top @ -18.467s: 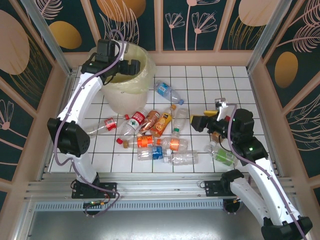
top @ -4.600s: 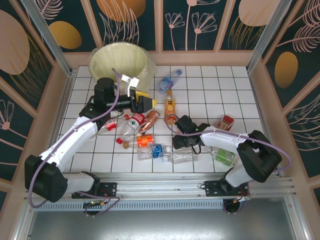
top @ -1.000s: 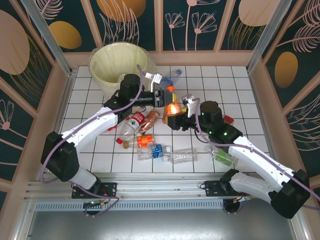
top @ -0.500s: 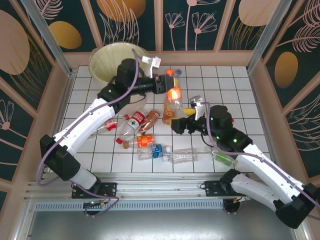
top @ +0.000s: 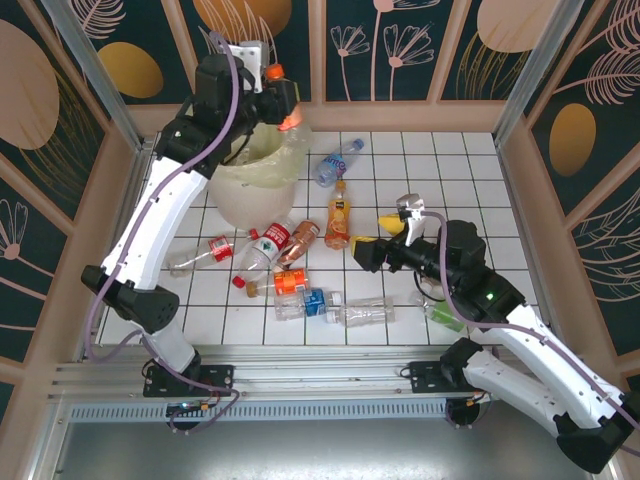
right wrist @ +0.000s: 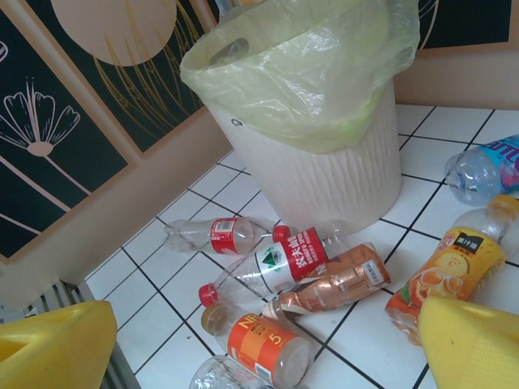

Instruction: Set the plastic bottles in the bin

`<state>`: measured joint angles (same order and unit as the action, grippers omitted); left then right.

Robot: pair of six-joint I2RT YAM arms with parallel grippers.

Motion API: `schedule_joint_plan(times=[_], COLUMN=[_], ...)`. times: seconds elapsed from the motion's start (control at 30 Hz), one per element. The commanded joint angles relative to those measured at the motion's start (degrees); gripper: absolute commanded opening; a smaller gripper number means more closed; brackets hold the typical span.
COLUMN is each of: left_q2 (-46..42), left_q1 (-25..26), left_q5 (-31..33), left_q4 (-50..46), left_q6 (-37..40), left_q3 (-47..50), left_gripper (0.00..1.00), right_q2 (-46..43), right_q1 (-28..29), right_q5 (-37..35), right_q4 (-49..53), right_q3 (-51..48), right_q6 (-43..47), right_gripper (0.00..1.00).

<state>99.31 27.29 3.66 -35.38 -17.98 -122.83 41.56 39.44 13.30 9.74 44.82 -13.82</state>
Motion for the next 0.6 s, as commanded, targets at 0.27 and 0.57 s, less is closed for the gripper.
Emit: schedule_joint_plan(times=[0.27,0.57], left_q2=[6.9,12.4], left_q1=[-5.8,-9.1], left_q5=[17.3,15.6], left_q4=[-5.8,-10.8], left_q6=[10.3,11.3], left_q3=[-1.9,-2.1], left_gripper=[0.45,0.44], right_q2=[0.5,1.4], right_q1=[0.0,0.0], right_q5=[-0.6,-0.5], right_q4=[-0.1,0.9], right_q3=[-1.0,-0.8], right_q6=[0.1,-0.1], right_gripper=[0.96,0.96])
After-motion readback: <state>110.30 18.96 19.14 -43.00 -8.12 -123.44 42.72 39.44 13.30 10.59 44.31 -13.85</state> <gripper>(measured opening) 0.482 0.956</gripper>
